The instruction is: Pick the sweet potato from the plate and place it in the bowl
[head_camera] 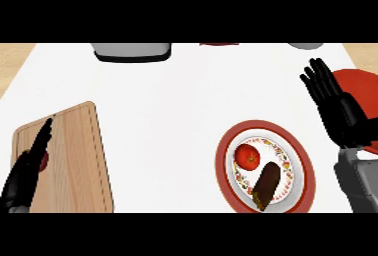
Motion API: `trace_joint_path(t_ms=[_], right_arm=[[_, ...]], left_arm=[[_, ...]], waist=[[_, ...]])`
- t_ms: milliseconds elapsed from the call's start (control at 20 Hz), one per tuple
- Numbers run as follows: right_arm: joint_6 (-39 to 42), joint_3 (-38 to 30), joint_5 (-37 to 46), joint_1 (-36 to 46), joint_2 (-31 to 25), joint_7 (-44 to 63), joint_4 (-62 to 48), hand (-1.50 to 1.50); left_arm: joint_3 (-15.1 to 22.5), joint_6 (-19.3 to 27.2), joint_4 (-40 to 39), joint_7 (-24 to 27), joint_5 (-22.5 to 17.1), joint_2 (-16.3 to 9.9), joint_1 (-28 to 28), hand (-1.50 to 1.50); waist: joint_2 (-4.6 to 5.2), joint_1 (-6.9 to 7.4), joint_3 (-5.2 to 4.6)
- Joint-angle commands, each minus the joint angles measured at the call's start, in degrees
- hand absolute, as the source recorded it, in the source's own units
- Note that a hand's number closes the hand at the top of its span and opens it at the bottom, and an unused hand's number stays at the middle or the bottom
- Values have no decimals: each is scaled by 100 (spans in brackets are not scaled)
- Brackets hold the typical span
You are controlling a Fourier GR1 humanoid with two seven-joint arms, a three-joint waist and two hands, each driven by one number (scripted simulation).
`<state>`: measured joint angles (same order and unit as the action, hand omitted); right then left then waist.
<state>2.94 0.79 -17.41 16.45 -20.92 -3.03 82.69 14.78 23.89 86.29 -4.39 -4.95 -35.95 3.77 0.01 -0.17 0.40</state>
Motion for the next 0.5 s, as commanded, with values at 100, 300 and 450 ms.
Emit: trace_joint_path(t_ms=[100, 300, 450], right_arm=[[-1167, 115, 1133, -80, -364, 765, 906, 150], [-859, 463, 2631, -818, -1933, 1655, 246, 150], [-2165, -15, 3086, -1420, -1685, 2630, 227, -150]], left_arm=[[-495, -146, 29, 54, -436, 202, -585, 0], [-491, -75, 279, 180, -537, 333, -516, 0], [-709, -17, 268, 64, -773, 405, -503, 0]], waist=[[-45, -148, -63], [97, -494, -397], [-156, -857, -170]])
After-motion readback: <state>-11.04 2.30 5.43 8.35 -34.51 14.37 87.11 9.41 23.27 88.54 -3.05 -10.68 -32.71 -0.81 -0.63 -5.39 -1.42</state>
